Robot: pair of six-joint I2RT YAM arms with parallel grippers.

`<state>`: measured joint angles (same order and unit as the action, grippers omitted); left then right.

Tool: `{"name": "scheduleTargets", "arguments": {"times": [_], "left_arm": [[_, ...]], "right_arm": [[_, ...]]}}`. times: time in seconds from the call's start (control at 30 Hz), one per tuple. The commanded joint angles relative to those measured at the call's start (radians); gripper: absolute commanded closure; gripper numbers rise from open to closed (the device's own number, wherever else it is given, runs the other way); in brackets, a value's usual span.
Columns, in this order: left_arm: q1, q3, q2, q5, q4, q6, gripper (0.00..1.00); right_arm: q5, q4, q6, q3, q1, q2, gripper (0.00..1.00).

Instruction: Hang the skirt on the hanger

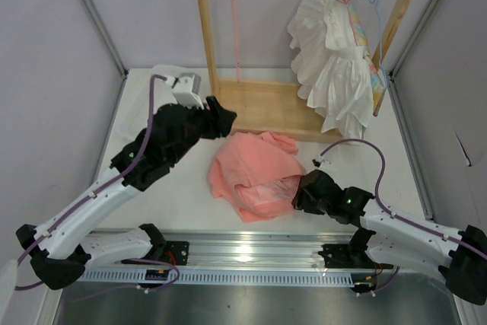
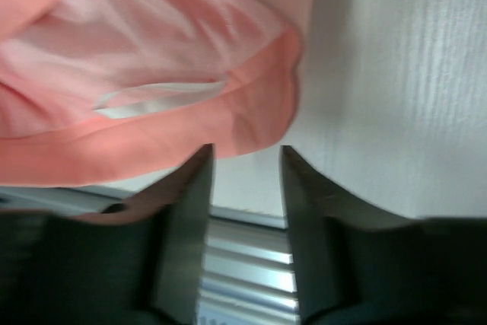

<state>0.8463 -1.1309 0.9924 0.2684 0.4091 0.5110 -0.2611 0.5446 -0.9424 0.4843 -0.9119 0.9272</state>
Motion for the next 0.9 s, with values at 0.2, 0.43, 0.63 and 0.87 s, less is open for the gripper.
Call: {"name": "scheduleTargets", "arguments": {"times": [0.2, 0.43, 0.63, 0.87], "left_arm": [[-0.107, -0.485, 0.256, 0.218, -0.116, -0.244, 0.34], [-0.156, -0.751, 0.535, 0.261, -0.291, -0.331, 0.31], [-0.197, -1.247, 0.894, 0.301, -0.24, -0.402, 0.31], [-0.26, -1.359, 1.032, 0.324, -0.251, -0.385, 0.32]], "right_arm": [[-0.016, 0.127, 0.036, 0.189, -0.025, -0.148, 0.37], [-0.033, 0.156, 0.079, 0.267, -0.024, -0.171, 0.37], [-0.053, 0.173, 0.108, 0.344, -0.021, -0.168, 0.36], [-0.056, 0.215, 0.14, 0.39, -0.013, -0.182, 0.35]]}}
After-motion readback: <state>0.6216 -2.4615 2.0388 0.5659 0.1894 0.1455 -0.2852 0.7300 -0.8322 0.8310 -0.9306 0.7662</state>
